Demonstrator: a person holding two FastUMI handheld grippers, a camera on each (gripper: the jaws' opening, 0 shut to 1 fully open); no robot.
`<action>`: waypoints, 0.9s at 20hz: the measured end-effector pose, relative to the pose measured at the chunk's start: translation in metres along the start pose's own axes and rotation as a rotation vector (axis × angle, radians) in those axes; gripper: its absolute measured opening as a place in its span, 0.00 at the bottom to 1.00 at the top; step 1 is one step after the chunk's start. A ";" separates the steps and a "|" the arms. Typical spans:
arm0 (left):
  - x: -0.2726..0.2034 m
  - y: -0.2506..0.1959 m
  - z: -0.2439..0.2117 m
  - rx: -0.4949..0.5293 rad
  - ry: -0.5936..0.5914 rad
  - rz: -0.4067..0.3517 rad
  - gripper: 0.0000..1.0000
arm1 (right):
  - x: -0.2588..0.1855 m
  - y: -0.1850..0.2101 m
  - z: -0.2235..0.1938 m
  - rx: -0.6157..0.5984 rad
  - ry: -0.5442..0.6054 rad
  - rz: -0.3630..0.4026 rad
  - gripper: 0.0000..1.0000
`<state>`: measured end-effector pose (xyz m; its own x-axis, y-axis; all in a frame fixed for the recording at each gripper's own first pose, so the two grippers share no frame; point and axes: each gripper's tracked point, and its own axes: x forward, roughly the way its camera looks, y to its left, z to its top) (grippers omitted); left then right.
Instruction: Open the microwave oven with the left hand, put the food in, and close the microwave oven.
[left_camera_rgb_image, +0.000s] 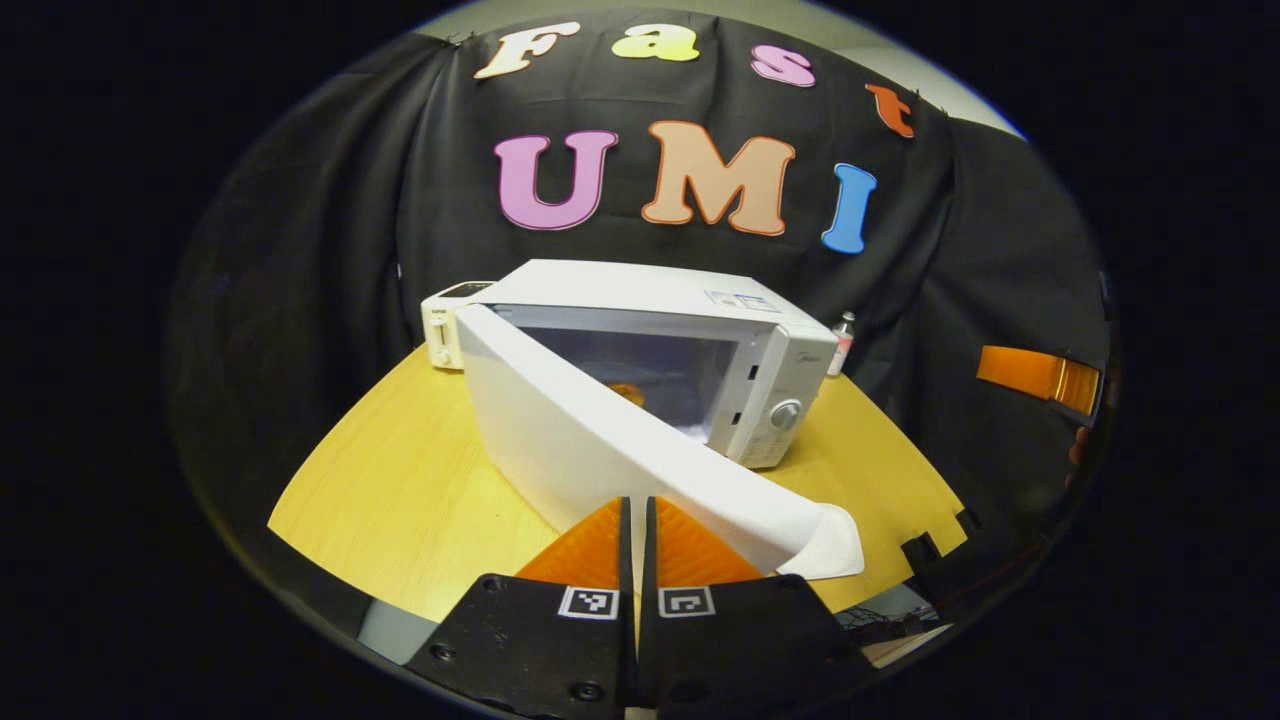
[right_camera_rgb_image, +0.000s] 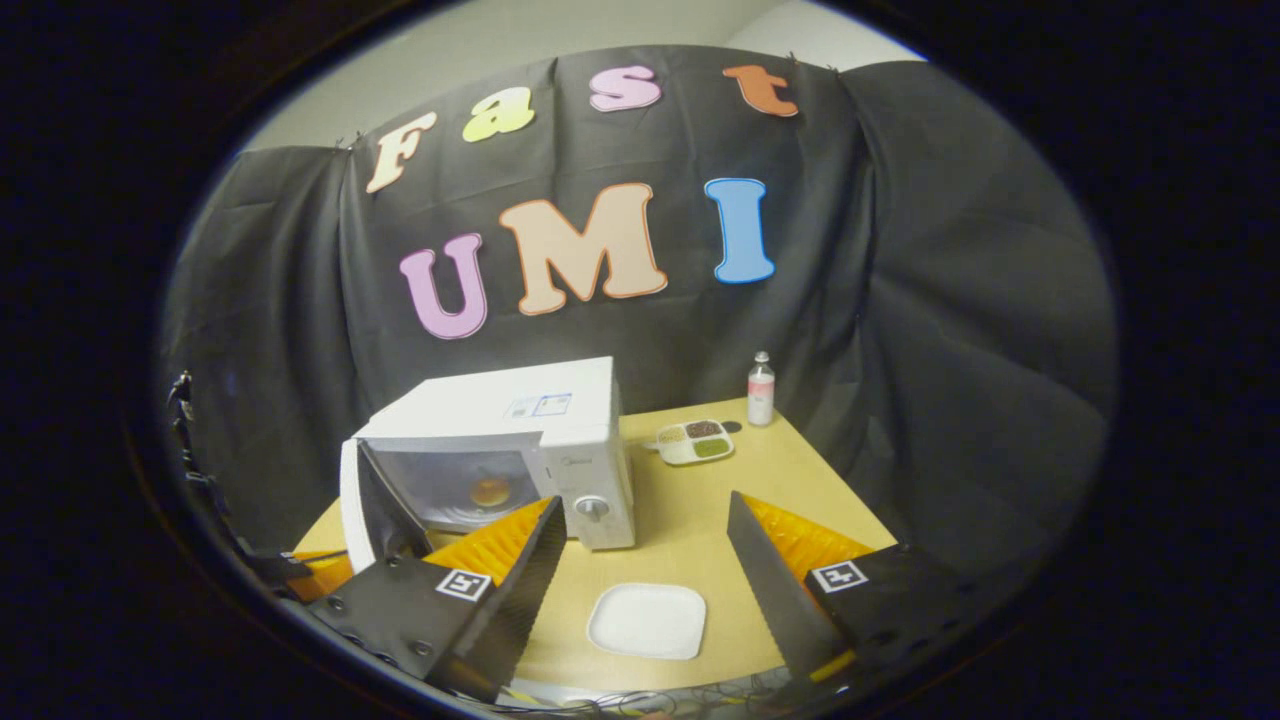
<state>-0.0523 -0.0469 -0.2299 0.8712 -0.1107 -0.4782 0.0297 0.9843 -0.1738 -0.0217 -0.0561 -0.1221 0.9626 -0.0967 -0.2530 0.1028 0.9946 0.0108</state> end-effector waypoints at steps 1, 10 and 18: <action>0.007 -0.005 0.003 0.004 -0.008 -0.008 0.00 | 0.000 -0.006 0.002 -0.003 -0.003 -0.006 0.92; 0.058 -0.043 0.027 -0.020 -0.046 -0.031 0.00 | -0.001 -0.035 0.005 0.004 -0.011 -0.024 0.92; 0.105 -0.062 0.050 0.010 -0.069 -0.038 0.00 | 0.008 -0.047 0.007 0.003 -0.005 -0.027 0.92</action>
<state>0.0620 -0.1130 -0.2269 0.9010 -0.1388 -0.4111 0.0681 0.9809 -0.1820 -0.0172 -0.1043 -0.1177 0.9607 -0.1233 -0.2486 0.1291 0.9916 0.0071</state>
